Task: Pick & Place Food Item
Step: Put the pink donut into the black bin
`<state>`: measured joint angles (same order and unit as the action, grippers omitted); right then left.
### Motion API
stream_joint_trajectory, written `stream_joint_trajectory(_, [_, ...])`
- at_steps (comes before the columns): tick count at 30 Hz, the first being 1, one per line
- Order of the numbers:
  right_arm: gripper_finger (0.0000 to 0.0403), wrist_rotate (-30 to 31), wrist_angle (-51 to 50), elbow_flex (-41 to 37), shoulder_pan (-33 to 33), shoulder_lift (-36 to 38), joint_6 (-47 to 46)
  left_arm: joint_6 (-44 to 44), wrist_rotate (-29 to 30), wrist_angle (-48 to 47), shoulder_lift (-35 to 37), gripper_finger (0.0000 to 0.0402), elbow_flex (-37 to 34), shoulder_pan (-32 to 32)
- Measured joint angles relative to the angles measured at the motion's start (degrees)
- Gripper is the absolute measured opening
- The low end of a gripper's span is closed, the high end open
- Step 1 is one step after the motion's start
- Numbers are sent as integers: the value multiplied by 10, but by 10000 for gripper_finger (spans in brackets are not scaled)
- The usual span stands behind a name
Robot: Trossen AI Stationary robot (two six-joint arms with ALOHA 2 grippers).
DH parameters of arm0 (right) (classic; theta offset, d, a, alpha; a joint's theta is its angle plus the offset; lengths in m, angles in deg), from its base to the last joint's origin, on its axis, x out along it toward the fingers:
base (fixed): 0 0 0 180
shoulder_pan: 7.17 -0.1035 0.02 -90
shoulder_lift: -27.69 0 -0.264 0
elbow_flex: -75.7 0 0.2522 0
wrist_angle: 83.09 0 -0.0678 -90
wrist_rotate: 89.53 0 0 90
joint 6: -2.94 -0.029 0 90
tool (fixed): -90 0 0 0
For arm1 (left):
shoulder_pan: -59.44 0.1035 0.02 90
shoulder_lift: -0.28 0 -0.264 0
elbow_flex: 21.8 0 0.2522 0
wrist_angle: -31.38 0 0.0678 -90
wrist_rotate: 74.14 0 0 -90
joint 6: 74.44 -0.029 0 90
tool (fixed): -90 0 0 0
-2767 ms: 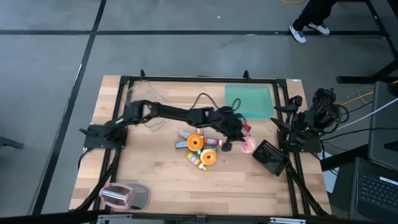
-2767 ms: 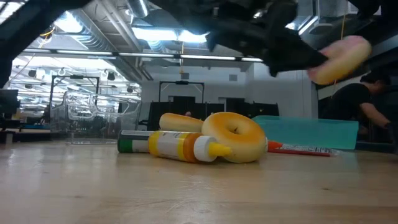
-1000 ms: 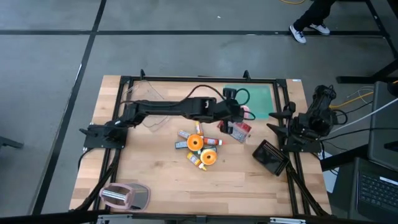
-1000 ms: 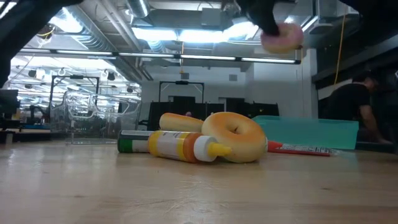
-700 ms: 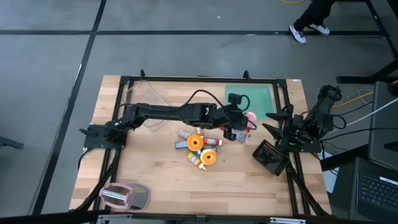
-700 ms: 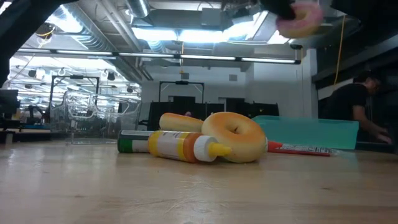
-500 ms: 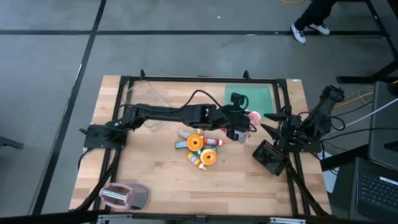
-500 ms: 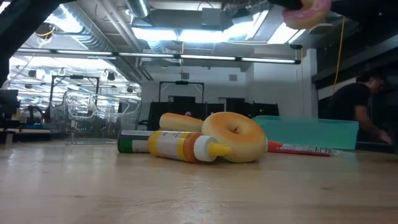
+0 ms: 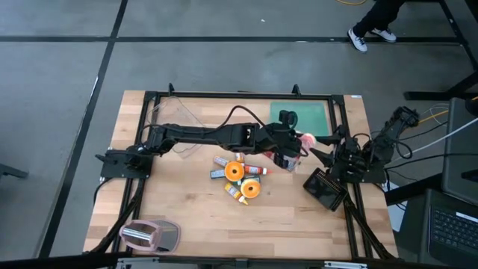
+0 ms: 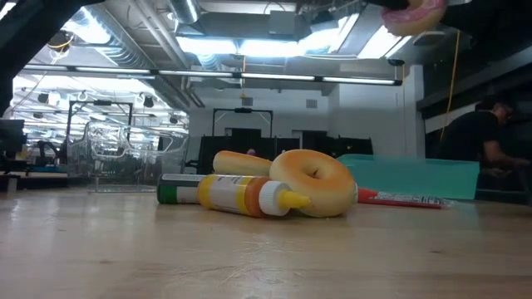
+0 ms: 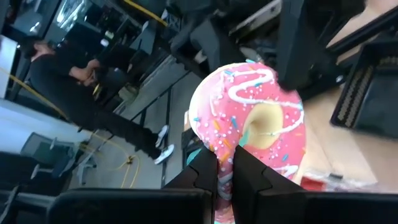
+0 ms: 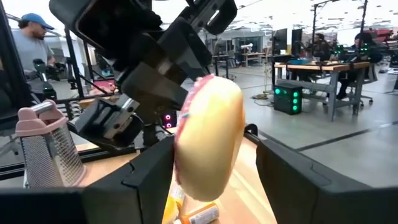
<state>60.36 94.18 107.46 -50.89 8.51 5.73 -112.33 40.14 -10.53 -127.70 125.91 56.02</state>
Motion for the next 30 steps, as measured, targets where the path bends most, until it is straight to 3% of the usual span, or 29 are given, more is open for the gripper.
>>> stream_joint_trajectory(6, [220, -12, 0, 0, 19, 0, 0, -2, -6, 4, 0, 15, 0, -3])
stream_joint_trajectory(9, [194, -32, -1, 0, 25, 0, 2, 2, -6, -1, 0, 15, 0, -3])
stream_joint_trajectory(17, [21, -37, -1, 0, 42, 0, 6, -1, -13, -22, 0, 32, 0, -1])
stream_joint_trajectory(24, [10, 11, -4, 0, 43, 1, -9, -15, 52, -70, 0, 115, 0, -1])
stream_joint_trajectory(30, [8, -12, -21, 0, 42, 14, -35, -23, 131, -78, 0, 184, 0, 1])
